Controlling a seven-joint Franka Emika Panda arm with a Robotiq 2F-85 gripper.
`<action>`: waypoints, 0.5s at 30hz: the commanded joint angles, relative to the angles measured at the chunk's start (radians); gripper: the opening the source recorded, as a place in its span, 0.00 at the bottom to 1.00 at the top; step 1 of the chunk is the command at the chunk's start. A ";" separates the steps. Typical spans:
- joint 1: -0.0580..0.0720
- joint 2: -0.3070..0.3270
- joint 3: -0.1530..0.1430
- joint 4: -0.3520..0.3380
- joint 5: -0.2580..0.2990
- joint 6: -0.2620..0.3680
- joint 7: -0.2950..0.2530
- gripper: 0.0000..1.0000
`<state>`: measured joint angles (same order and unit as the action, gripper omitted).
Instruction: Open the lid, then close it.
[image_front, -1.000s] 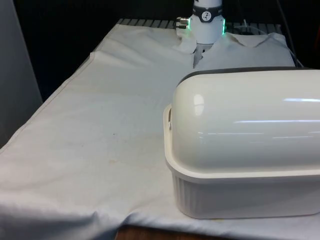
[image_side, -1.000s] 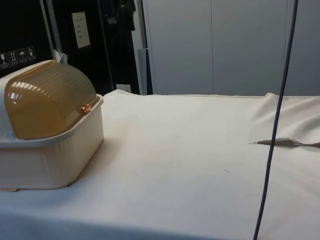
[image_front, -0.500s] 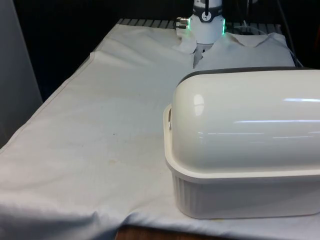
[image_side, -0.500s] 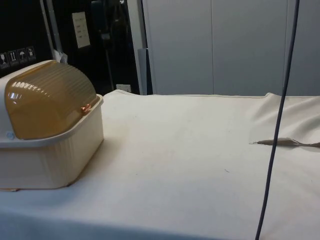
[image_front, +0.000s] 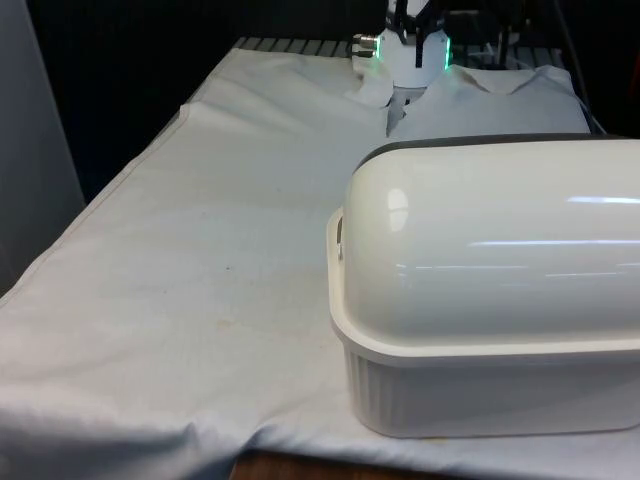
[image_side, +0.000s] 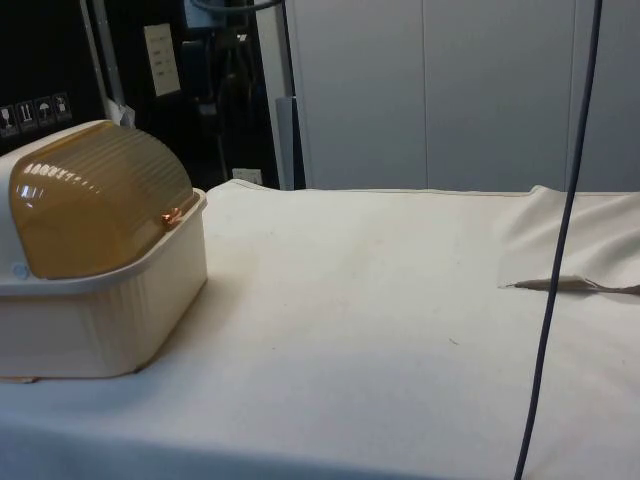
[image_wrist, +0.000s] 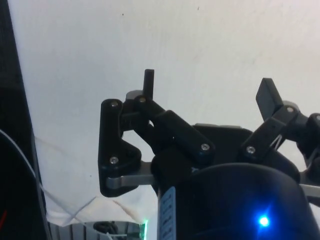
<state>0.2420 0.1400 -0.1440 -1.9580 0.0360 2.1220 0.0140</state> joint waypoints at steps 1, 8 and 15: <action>0.001 -0.001 0.001 -0.012 -0.004 0.029 0.000 1.00; 0.002 0.004 0.007 -0.066 -0.004 0.114 -0.009 1.00; 0.002 0.015 0.013 -0.103 -0.002 0.181 -0.017 1.00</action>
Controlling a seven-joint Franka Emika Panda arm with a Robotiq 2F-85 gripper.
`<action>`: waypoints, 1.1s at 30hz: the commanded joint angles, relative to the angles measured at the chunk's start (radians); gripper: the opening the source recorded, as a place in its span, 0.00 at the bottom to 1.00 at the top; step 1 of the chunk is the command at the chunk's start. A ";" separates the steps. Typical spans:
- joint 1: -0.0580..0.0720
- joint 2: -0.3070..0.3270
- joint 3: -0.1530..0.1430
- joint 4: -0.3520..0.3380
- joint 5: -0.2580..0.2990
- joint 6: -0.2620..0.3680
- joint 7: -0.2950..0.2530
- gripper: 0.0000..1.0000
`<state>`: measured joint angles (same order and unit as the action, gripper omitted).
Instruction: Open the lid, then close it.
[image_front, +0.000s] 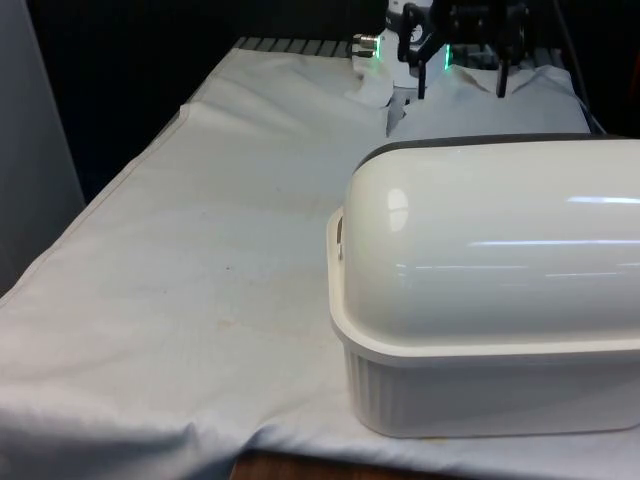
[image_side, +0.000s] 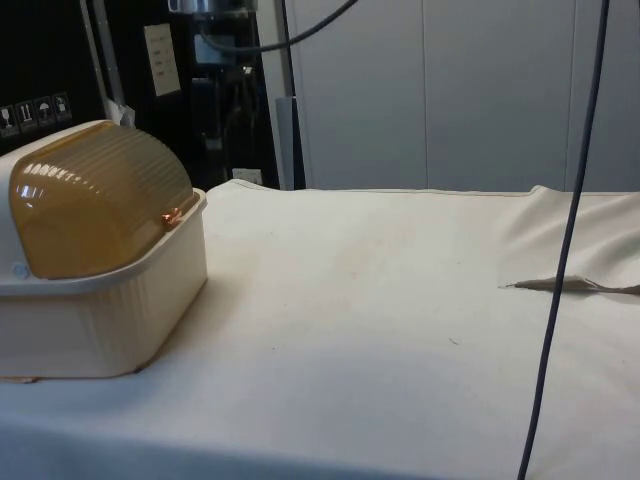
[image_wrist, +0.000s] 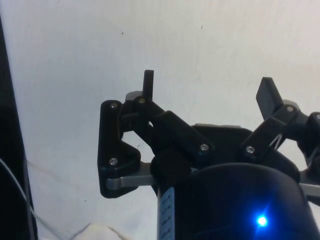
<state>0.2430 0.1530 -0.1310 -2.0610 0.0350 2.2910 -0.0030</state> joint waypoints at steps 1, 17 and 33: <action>0.001 0.005 0.001 -0.004 -0.001 0.021 -0.001 1.00; -0.003 0.069 0.007 -0.013 0.009 0.107 -0.015 1.00; -0.005 0.140 0.008 0.016 0.008 0.197 -0.016 0.96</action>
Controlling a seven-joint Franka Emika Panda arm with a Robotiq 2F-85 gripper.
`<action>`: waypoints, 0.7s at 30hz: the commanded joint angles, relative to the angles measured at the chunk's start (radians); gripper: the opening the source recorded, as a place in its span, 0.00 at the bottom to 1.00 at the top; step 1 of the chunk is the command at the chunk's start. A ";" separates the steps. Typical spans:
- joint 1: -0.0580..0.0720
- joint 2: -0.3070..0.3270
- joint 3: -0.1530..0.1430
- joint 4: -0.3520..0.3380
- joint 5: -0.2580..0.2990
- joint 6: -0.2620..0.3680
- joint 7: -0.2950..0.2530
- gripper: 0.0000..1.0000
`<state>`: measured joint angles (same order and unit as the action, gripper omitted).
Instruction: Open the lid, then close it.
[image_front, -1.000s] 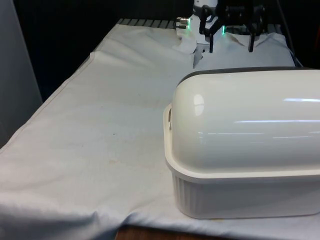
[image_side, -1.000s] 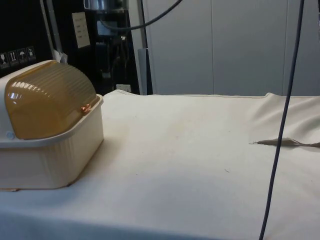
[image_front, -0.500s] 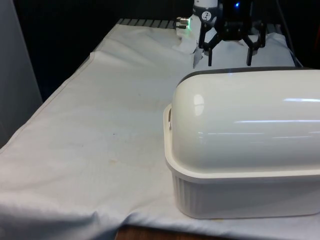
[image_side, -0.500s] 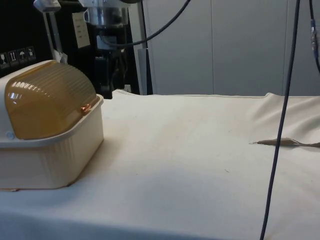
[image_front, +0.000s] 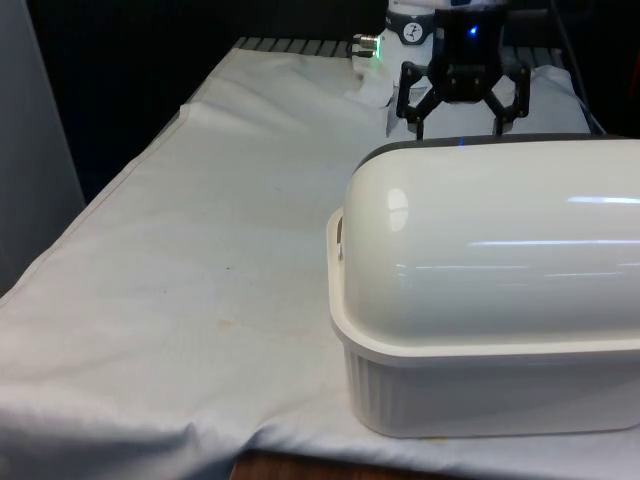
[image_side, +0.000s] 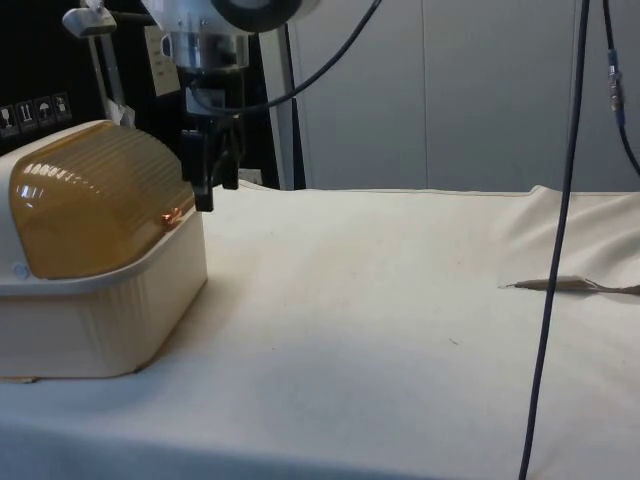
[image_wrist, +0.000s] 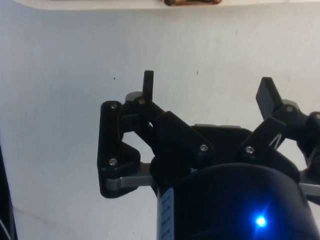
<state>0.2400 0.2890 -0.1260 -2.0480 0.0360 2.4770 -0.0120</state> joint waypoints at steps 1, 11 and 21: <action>0.000 0.003 0.000 0.003 0.000 0.002 0.000 0.91; 0.000 0.010 0.000 0.005 0.000 0.019 -0.001 0.40; 0.003 0.025 0.006 0.023 0.004 0.029 -0.003 0.00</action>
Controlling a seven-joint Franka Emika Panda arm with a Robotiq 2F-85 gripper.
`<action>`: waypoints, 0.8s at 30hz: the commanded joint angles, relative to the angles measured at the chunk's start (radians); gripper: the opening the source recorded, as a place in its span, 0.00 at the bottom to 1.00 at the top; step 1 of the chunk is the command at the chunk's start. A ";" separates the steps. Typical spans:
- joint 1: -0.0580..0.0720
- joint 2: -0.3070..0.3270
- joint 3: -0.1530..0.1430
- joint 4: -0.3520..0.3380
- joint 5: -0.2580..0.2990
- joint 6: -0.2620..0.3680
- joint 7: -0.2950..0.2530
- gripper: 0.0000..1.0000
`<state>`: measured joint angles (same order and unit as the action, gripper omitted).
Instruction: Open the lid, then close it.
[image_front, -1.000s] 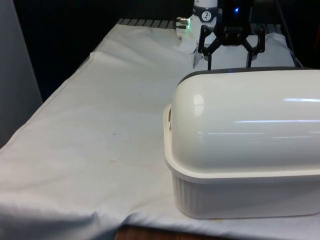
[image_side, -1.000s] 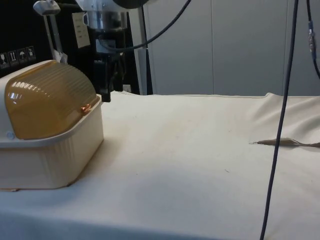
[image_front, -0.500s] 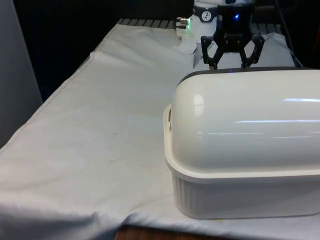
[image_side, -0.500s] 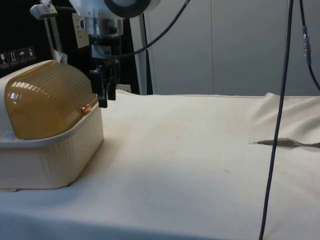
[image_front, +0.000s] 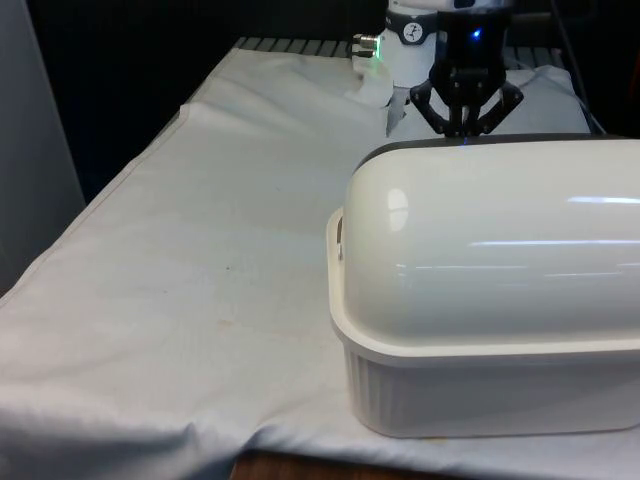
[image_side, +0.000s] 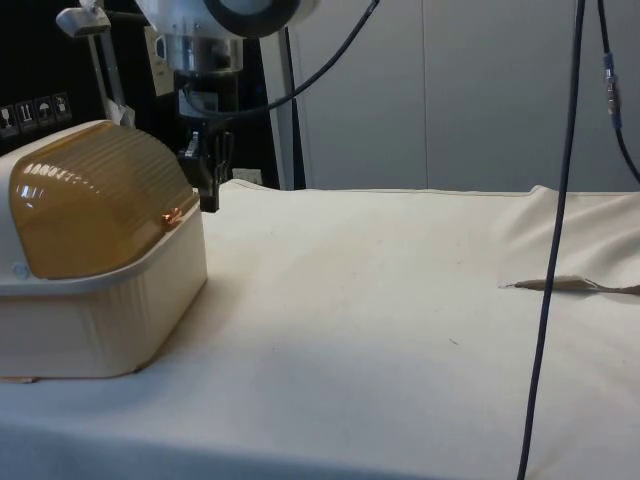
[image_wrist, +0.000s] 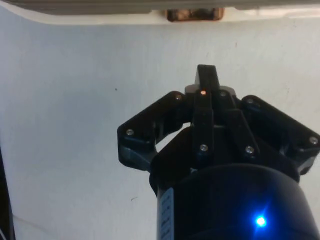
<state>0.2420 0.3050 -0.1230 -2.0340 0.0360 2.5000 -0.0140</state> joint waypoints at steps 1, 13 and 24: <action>0.002 0.013 0.004 0.015 0.003 0.006 0.001 0.00; 0.008 0.059 0.023 0.073 -0.002 0.007 0.008 0.00; 0.011 0.096 0.035 0.114 -0.003 0.009 0.005 0.00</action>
<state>0.2510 0.3990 -0.0880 -1.9220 0.0350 2.5000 -0.0110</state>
